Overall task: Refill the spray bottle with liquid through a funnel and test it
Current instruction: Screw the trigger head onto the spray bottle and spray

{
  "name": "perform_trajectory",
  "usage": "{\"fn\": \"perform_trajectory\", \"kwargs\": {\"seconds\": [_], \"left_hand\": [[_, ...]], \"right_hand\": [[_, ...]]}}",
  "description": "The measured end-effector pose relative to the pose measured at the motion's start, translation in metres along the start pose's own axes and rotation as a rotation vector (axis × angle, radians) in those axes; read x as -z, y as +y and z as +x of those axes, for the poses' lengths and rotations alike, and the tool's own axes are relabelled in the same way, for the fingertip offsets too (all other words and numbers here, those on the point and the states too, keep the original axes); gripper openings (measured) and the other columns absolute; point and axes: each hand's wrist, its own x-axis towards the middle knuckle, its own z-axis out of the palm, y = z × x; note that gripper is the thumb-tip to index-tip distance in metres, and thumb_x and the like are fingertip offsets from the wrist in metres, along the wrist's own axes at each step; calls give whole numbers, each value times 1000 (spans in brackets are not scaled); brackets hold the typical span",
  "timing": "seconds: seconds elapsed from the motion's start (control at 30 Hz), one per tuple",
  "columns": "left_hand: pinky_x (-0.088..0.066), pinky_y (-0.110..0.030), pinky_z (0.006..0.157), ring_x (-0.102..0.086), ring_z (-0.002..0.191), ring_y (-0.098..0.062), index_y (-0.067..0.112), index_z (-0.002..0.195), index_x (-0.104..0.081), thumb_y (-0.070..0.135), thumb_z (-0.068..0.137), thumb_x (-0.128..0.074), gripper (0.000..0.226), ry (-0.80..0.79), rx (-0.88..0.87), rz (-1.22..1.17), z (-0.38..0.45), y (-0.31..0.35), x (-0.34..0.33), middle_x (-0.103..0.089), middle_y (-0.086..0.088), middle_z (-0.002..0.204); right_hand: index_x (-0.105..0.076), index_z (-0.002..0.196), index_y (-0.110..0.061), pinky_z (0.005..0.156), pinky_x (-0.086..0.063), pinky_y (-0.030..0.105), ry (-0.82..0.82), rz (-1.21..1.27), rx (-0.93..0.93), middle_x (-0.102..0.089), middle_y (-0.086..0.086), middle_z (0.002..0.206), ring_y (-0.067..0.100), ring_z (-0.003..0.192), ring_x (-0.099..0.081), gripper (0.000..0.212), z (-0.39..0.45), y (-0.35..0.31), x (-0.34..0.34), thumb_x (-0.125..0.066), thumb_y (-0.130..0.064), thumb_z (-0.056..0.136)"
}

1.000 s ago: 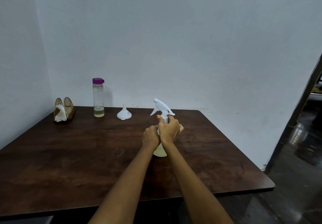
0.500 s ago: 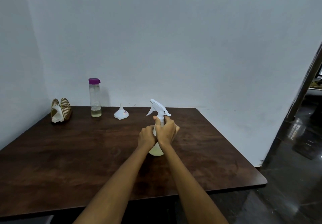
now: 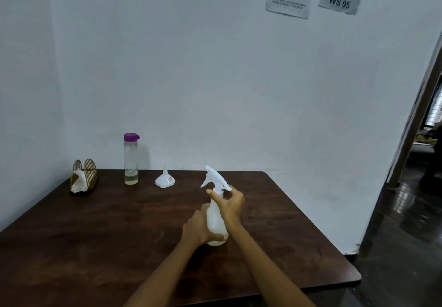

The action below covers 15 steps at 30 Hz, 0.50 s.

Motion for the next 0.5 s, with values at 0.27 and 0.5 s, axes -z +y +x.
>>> {"fn": "perform_trajectory", "kwargs": {"seconds": [0.27, 0.5], "left_hand": [[-48, -36, 93, -52, 114, -18, 25, 131, -41, 42, 50, -87, 95, 99, -196, -116, -44, 3, 21, -50, 1, 125], [-49, -32, 90, -49, 115, -17, 15, 135, -36, 39, 59, -87, 95, -142, -17, -212, -77, -8, 38, -49, 2, 127]], "right_hand": [[-64, 113, -8, 82, -54, 34, -232, 392, -130, -65, 8, 109, 20, 95, -64, 34, -4, -32, 11, -69, -14, 80], [-64, 101, -14, 65, -51, 27, -761, 39, -167, -69, 7, 102, 23, 97, -65, 26, -16, -78, -2, -51, -2, 82]]}}
